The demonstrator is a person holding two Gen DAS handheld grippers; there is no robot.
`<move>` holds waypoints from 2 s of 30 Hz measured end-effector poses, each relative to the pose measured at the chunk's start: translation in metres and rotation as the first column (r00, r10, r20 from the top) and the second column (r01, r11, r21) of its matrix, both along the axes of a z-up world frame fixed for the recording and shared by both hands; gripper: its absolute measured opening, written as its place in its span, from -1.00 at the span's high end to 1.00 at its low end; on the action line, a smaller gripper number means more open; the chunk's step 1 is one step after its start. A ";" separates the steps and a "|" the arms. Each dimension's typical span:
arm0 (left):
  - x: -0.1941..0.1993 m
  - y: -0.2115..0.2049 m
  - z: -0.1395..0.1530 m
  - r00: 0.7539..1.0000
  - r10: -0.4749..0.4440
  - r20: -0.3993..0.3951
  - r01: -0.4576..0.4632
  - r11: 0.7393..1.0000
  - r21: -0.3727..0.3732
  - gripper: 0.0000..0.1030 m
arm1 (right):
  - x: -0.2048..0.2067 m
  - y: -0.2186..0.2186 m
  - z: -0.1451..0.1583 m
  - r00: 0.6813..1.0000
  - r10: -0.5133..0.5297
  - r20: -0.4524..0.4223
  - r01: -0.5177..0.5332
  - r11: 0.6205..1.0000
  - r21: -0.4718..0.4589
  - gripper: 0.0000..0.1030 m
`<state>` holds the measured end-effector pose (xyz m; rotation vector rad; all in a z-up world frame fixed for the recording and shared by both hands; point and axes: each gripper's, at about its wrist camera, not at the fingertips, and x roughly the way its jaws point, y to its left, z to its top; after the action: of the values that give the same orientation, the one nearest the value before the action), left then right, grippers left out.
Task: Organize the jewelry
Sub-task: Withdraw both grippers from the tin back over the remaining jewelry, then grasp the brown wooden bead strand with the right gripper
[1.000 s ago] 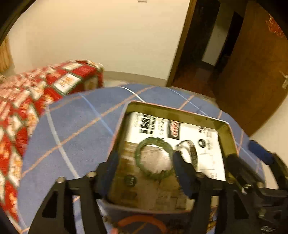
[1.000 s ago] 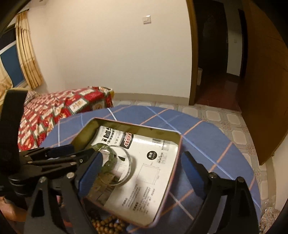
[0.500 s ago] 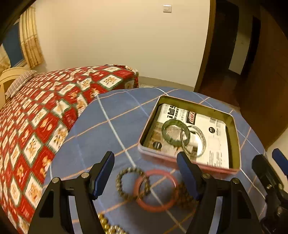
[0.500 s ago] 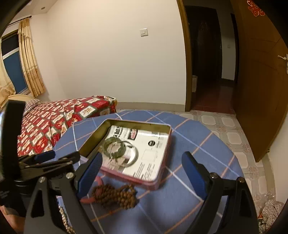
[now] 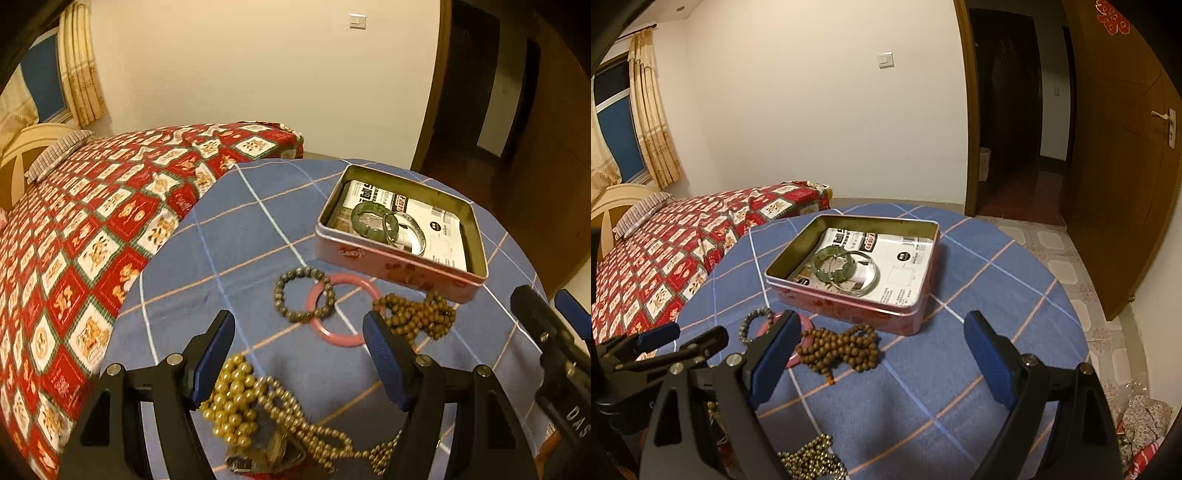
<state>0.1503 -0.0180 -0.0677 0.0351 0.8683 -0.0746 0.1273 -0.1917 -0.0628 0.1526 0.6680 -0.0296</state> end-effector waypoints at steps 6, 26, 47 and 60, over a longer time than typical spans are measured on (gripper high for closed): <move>-0.019 0.009 0.009 0.997 0.019 0.078 -0.020 1.000 0.012 -0.40 | -0.009 0.001 0.005 1.000 -0.008 0.006 0.008 1.000 -0.008 -0.79; -0.023 0.017 0.002 0.994 -0.002 0.108 -0.003 0.999 0.045 -0.40 | -0.007 0.001 -0.007 0.999 -0.001 -0.032 0.001 1.000 -0.007 -0.79; 0.019 0.046 -0.040 0.998 -0.028 -0.047 0.027 0.999 -0.025 -0.40 | 0.047 0.012 -0.065 0.973 0.122 -0.194 -0.103 0.989 0.108 -0.65; 0.048 0.027 -0.049 0.979 -0.186 -0.083 0.180 0.981 -0.079 -0.40 | 0.067 0.031 -0.080 0.951 0.223 -0.213 -0.202 0.972 0.117 -0.11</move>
<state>0.1981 0.0093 -0.1164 0.0451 0.9507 -0.2813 0.1945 -0.1610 -0.1426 0.1681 0.9103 0.1948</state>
